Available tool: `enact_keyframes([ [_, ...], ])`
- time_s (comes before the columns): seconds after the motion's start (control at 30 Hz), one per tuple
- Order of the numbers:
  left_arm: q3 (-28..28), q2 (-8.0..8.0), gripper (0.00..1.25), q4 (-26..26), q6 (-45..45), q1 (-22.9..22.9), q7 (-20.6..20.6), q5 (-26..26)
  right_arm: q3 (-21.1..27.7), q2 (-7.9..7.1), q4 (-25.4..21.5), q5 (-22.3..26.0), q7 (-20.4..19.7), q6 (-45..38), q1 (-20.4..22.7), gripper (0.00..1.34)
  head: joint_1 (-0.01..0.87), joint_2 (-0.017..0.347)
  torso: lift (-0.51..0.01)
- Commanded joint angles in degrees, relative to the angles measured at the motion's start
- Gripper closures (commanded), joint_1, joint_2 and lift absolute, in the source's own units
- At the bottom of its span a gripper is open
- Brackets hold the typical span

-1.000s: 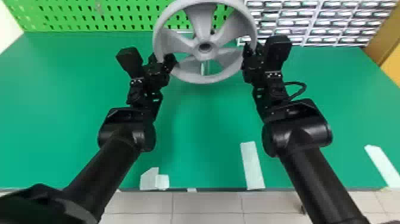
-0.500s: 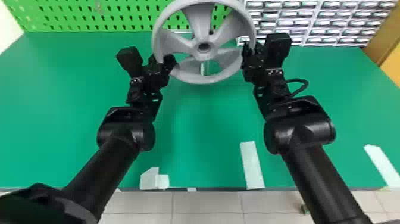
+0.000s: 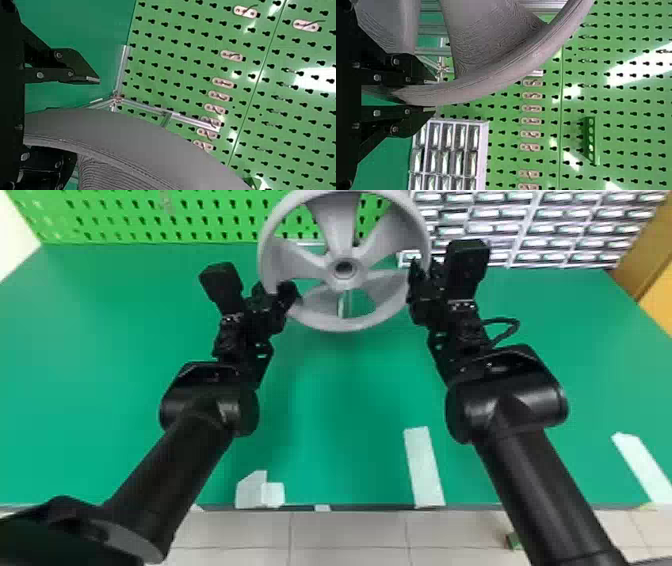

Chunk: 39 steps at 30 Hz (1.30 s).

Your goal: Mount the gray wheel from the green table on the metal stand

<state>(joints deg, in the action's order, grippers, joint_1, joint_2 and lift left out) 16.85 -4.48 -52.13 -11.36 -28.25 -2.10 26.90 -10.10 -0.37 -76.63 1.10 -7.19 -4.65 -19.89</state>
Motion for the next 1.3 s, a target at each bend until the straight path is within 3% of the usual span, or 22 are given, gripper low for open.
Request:
enact_keyframes([
  [0.0, -0.06, 0.00, 0.90, -0.43, 1.16, -0.14, -0.54, -0.27, -0.10, 0.28, -0.28, -0.23, -4.94, -1.07, -0.06, 1.32, 0.867, 0.052, -0.100],
  [1.27, -2.17, 0.26, 0.86, -1.13, 9.86, -2.16, -2.56, -2.03, -0.54, 0.42, 0.16, -1.10, -5.73, -10.29, -2.96, 1.32, 0.867, 0.052, -0.100],
])
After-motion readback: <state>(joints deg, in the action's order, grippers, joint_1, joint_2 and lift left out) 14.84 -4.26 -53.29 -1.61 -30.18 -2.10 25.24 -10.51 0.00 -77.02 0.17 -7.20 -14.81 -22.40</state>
